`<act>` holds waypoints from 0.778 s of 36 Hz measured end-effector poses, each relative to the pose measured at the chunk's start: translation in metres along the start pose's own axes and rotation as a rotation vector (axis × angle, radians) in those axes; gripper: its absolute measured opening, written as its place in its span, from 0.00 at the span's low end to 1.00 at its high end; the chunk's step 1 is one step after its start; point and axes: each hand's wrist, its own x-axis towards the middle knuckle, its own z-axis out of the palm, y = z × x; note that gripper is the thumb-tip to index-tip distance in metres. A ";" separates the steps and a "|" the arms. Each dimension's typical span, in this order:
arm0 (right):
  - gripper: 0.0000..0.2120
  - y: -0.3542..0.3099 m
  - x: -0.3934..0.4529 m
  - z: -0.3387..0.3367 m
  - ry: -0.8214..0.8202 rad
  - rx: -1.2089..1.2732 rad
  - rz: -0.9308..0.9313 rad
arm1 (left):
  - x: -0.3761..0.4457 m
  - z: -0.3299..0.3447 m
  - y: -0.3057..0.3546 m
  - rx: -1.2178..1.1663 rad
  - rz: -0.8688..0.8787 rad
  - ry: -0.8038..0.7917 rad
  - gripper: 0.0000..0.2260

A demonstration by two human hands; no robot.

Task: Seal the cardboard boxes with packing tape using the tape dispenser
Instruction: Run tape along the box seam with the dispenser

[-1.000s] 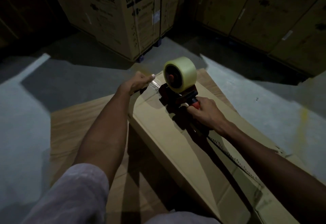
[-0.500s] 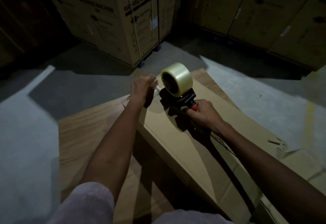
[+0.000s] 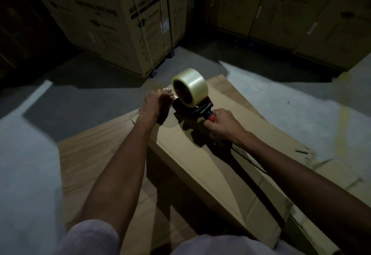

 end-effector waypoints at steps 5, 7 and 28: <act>0.13 0.004 -0.002 0.000 0.013 0.063 -0.036 | 0.006 0.002 -0.002 -0.122 -0.078 -0.050 0.13; 0.14 0.005 -0.003 -0.001 0.023 0.056 -0.030 | 0.008 0.003 -0.003 -0.126 -0.094 -0.083 0.12; 0.17 0.039 -0.036 -0.001 0.109 0.067 -0.035 | 0.007 0.007 0.002 0.036 -0.045 -0.084 0.15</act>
